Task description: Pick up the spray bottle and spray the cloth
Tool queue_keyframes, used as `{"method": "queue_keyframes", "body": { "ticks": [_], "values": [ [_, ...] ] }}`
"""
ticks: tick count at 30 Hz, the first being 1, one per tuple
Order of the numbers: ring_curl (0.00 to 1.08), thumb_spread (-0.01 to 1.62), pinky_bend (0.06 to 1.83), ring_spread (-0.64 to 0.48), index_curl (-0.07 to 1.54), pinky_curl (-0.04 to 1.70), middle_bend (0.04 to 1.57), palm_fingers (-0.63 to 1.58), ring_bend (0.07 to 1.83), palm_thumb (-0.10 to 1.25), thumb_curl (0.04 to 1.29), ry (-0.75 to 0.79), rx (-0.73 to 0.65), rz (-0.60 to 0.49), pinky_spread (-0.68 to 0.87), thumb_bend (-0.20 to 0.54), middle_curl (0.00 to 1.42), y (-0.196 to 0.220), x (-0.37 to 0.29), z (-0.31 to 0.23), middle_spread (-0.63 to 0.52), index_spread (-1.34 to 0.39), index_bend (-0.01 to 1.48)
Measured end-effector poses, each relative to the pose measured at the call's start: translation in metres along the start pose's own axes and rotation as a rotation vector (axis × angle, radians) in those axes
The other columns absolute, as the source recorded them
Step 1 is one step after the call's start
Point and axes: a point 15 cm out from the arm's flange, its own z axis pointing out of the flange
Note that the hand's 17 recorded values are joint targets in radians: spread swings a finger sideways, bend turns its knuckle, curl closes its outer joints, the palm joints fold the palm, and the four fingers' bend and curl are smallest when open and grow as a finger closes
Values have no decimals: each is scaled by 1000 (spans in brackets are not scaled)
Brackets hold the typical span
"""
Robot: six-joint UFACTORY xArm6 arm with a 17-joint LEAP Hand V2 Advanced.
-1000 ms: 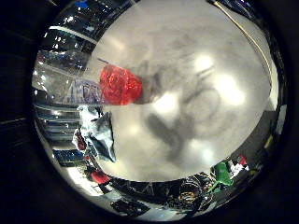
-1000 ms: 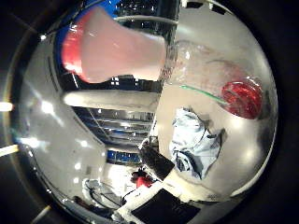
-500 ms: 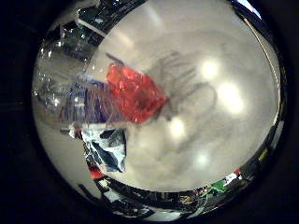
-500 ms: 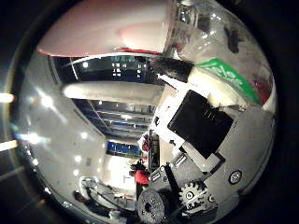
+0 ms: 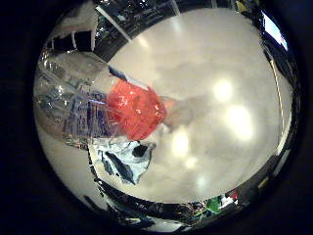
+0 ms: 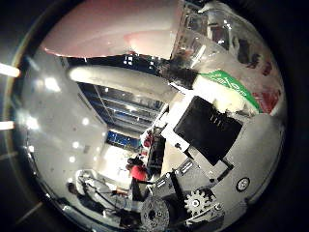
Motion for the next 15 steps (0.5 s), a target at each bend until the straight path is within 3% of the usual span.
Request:
{"method": "queue_keyframes", "body": {
  "ticks": [15],
  "values": [
    [762,624,1133,-221,859,1290,1434,1076,1392,1082,782,339,-406,-489,-143,-23,709,16,-75,-35,-94,-221,1152]
  ]
}}
